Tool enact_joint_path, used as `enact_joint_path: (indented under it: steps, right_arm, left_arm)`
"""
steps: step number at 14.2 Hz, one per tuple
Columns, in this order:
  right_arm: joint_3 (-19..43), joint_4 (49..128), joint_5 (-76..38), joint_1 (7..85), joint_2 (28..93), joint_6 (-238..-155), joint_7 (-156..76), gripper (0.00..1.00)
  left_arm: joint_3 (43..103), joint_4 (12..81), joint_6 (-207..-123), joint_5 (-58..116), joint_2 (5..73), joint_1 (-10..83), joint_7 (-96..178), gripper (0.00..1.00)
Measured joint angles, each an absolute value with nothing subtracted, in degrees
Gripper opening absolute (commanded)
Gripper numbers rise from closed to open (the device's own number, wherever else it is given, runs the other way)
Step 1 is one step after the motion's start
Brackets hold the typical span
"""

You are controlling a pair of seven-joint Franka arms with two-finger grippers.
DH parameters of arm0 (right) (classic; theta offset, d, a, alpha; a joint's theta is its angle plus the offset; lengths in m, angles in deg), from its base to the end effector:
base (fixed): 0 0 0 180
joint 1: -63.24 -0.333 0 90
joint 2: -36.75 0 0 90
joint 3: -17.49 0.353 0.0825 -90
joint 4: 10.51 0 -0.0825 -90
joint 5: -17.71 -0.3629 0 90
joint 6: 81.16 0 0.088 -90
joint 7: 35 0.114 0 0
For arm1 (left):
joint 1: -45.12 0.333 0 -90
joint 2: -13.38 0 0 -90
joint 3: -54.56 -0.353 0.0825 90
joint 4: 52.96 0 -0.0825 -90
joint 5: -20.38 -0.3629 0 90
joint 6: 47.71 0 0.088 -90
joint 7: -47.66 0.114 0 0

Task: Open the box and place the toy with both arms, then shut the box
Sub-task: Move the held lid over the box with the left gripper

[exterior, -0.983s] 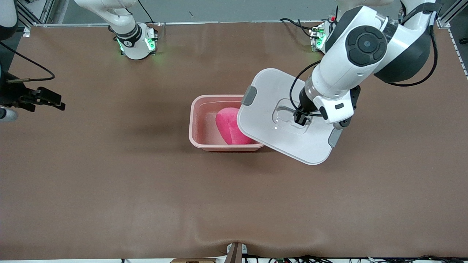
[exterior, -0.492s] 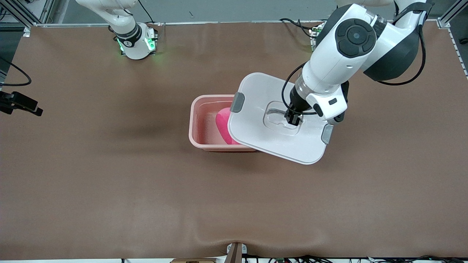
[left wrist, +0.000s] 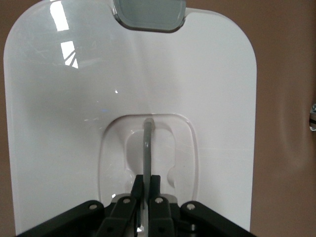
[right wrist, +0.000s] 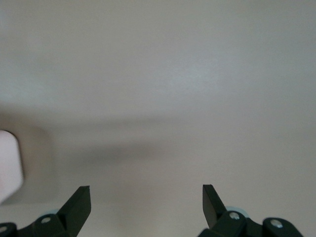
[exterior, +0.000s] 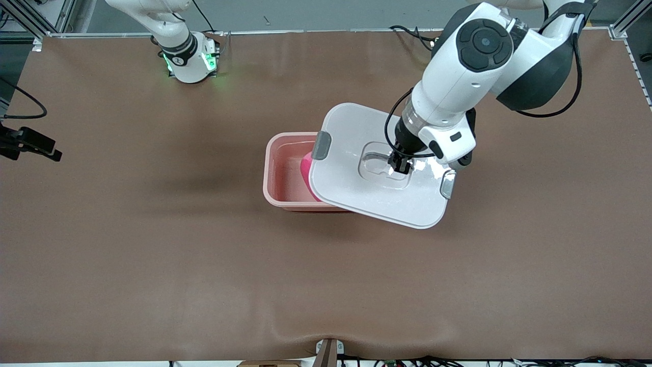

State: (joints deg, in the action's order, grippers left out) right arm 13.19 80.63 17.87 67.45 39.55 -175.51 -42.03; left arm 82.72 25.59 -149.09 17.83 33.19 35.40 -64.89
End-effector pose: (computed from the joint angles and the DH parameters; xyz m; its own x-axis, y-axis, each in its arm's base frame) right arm 0.5501 -0.0815 0.6256 0.9997 -0.0255 0.0064 -0.0255 -0.9996 0.0073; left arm 0.5515 -0.3527 0.5782 0.2400 0.9603 -0.1421 0.9708 -0.2368 0.0394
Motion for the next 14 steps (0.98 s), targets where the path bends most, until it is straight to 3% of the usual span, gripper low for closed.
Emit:
enact_joint_path:
  steps: [14]
  right_arm:
    - [13.0, 80.7, 20.8, 67.6, 39.6, -175.4, -43.8, 1.00]
  left_arm:
    - [82.6, 25.8, -154.2, 11.4, 35.8, 27.3, -75.3, 0.00]
